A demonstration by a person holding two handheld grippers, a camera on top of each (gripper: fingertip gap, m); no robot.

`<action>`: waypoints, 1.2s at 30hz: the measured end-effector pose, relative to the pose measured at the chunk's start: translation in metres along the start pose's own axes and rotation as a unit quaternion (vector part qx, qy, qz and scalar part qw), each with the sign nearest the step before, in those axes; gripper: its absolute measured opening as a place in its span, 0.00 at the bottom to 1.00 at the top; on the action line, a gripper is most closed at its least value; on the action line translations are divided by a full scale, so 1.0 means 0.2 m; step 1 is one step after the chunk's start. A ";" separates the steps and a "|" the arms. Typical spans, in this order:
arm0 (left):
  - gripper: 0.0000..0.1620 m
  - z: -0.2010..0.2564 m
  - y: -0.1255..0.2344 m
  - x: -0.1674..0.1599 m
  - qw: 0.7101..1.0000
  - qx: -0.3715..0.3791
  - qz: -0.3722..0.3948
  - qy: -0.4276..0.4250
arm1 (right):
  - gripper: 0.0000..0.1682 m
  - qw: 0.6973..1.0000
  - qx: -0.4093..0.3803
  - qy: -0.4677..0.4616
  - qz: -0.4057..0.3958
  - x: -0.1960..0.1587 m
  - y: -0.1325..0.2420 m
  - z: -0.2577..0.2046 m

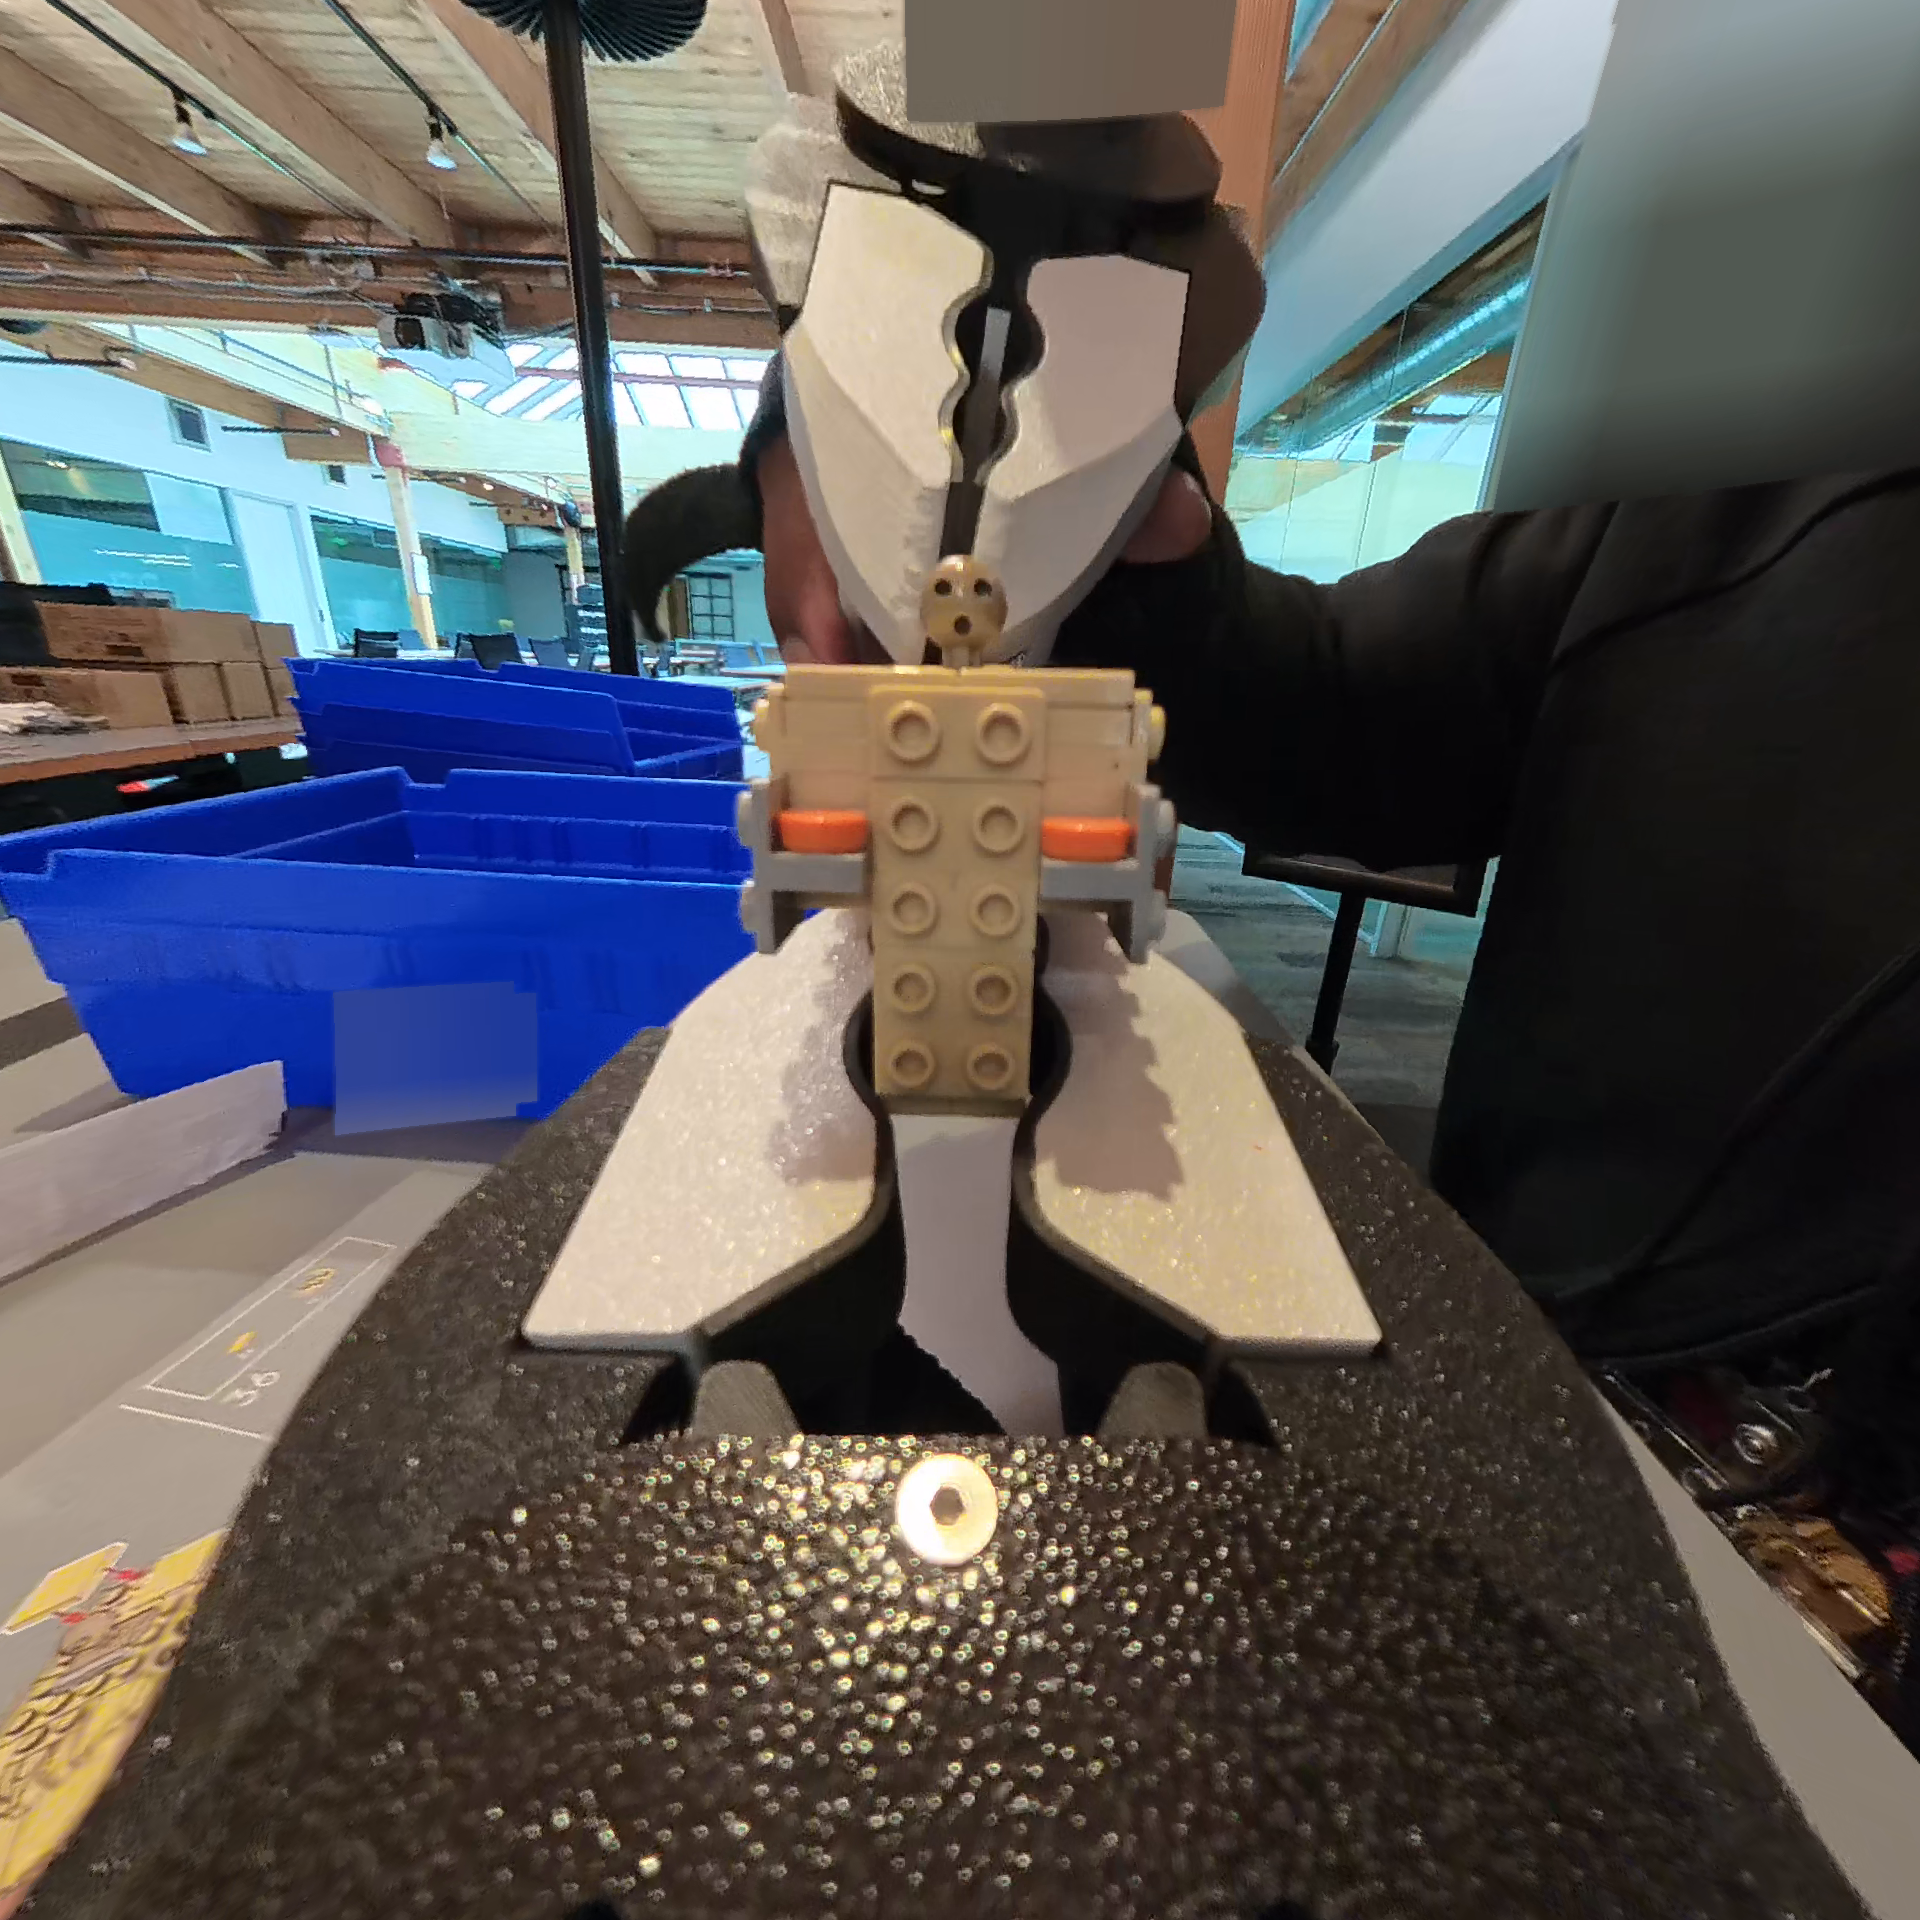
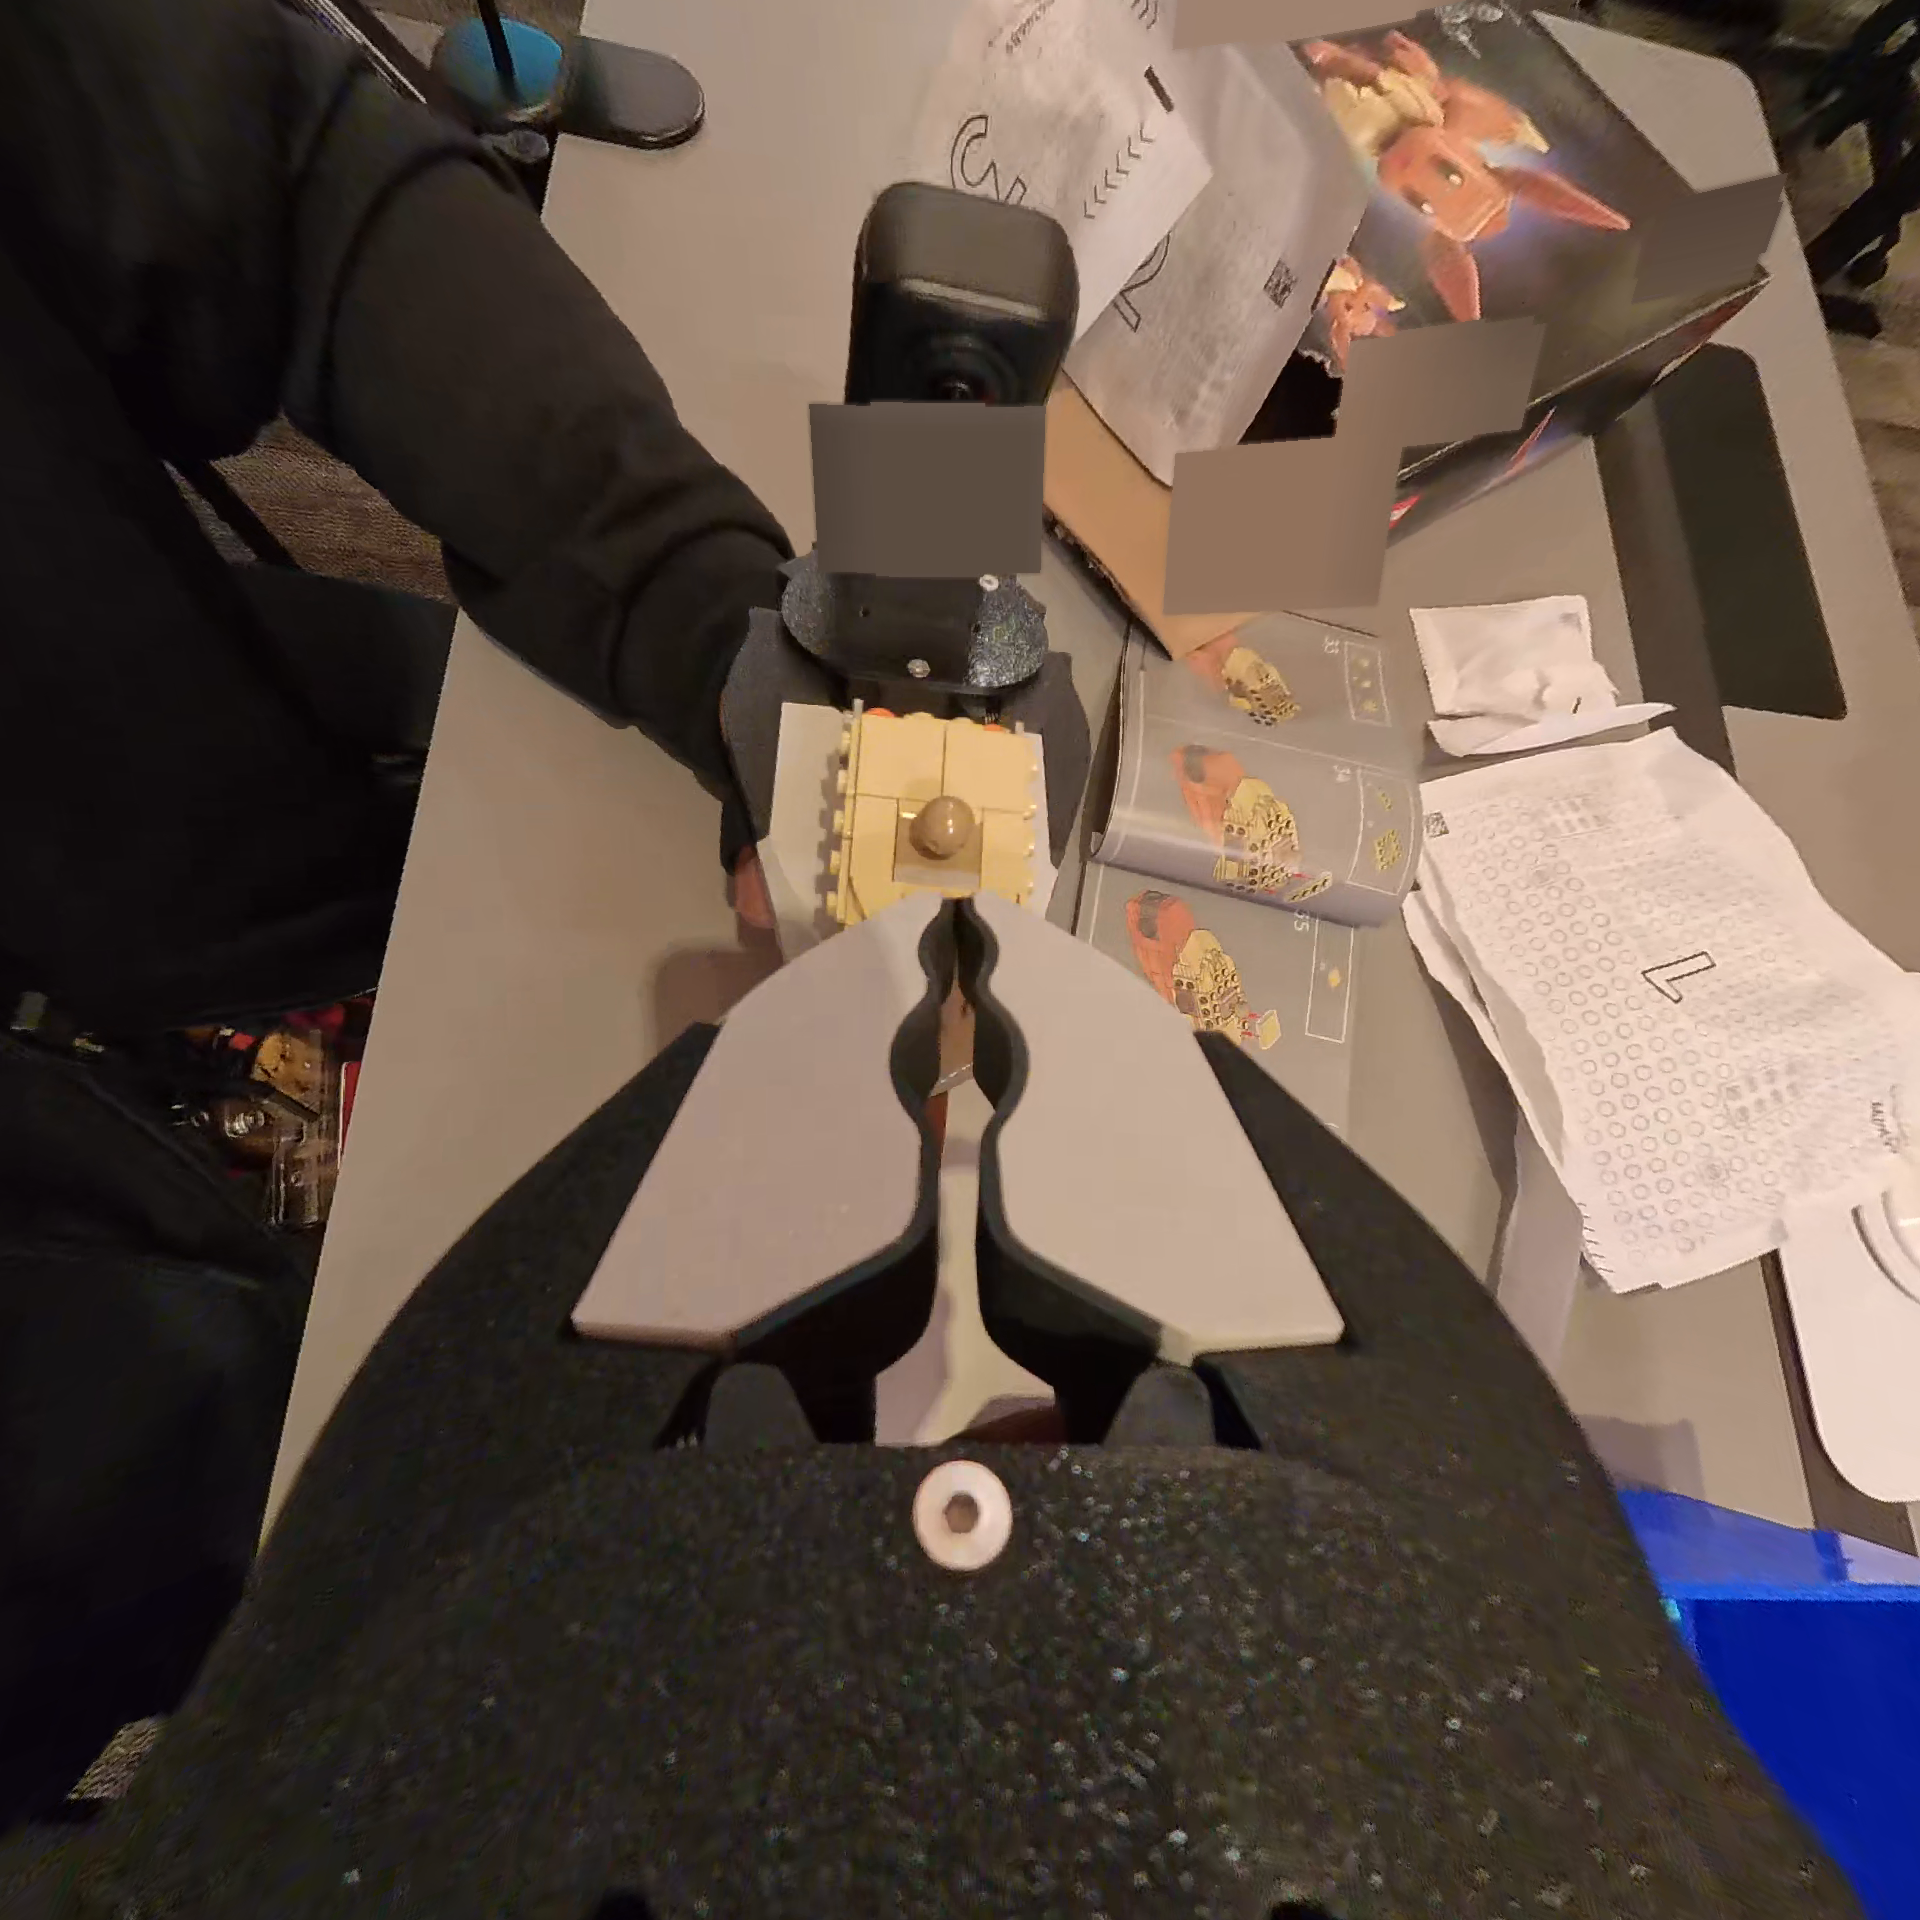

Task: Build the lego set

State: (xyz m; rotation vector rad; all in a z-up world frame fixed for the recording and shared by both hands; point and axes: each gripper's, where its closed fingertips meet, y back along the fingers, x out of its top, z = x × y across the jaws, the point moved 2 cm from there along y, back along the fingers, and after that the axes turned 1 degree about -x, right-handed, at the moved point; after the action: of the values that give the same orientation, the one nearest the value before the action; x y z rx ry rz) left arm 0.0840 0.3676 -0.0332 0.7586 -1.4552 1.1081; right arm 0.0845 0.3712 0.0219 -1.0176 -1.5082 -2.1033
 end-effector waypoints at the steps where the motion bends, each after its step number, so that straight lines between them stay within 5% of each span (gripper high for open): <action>1: 0.12 0.00 0.00 0.00 1.000 0.002 -0.001 0.002 | 0.00 1.000 -0.002 0.000 -0.002 0.00 0.00 0.00; 36: 0.12 0.01 0.00 0.07 0.998 -0.020 0.030 0.055 | 0.00 0.984 0.012 -0.116 0.137 0.06 0.05 0.07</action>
State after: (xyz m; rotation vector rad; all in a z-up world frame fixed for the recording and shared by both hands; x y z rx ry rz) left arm 0.0804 0.3683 -0.0199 0.6197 -1.4107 1.1457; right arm 0.0878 0.3812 0.0406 -1.4128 -1.3963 -1.8225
